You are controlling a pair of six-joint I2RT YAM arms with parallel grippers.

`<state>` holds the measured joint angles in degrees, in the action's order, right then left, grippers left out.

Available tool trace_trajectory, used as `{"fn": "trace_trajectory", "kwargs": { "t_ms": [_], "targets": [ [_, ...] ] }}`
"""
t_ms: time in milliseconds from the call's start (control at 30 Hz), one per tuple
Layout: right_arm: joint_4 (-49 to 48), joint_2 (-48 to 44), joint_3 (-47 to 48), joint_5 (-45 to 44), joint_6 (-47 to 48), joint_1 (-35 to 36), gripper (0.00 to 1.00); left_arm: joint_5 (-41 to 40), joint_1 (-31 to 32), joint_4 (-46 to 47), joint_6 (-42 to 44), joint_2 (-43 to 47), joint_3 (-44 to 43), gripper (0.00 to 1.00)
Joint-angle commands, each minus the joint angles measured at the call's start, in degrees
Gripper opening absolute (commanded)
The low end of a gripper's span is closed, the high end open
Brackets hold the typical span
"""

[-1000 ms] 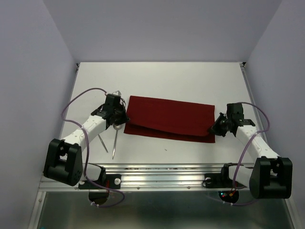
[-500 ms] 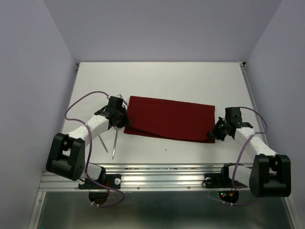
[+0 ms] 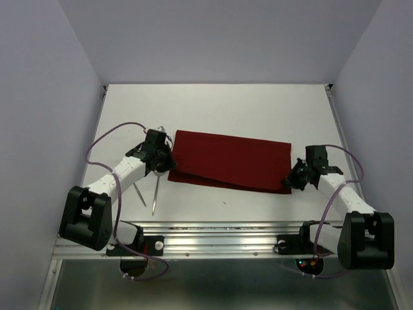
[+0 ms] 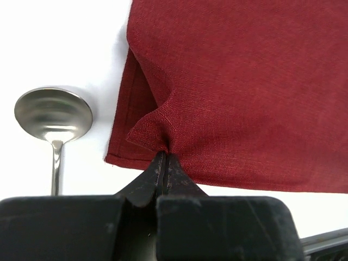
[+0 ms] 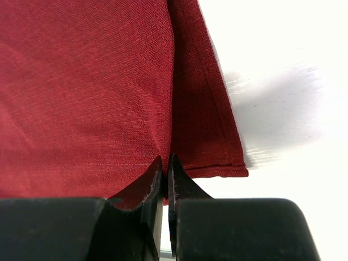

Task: Fold the napkin into a case and place the utensils inside
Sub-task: Fold and flatten the napkin at the center of the board.

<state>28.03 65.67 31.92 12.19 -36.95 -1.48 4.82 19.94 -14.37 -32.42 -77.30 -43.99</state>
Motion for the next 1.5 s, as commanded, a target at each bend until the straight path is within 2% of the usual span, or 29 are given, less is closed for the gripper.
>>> {"fn": "trace_trajectory", "kwargs": {
  "t_ms": [0, 1367, 1433, 1467],
  "targets": [
    [0.62, -2.82, 2.53, -3.22, -0.58, -0.55, 0.04, -1.30, 0.45, -3.38, 1.14, 3.91, -3.91, 0.00],
    [5.28, -6.17, 3.76, -8.05, -1.28, -0.55, 0.04, -0.78, 1.68, -3.30, -1.41, 3.73, 1.71, 0.00],
    [5.02, -5.99, 3.06, -7.62, -1.63, -0.55, 0.07, 0.01, 1.68, -3.29, -1.50, 2.86, 2.06, 0.00],
    [5.02, -5.99, 2.80, -7.53, -1.72, -0.55, 0.20, 0.71, 1.68, -3.82, -1.59, 2.42, 1.98, 0.26]
  ]
}}
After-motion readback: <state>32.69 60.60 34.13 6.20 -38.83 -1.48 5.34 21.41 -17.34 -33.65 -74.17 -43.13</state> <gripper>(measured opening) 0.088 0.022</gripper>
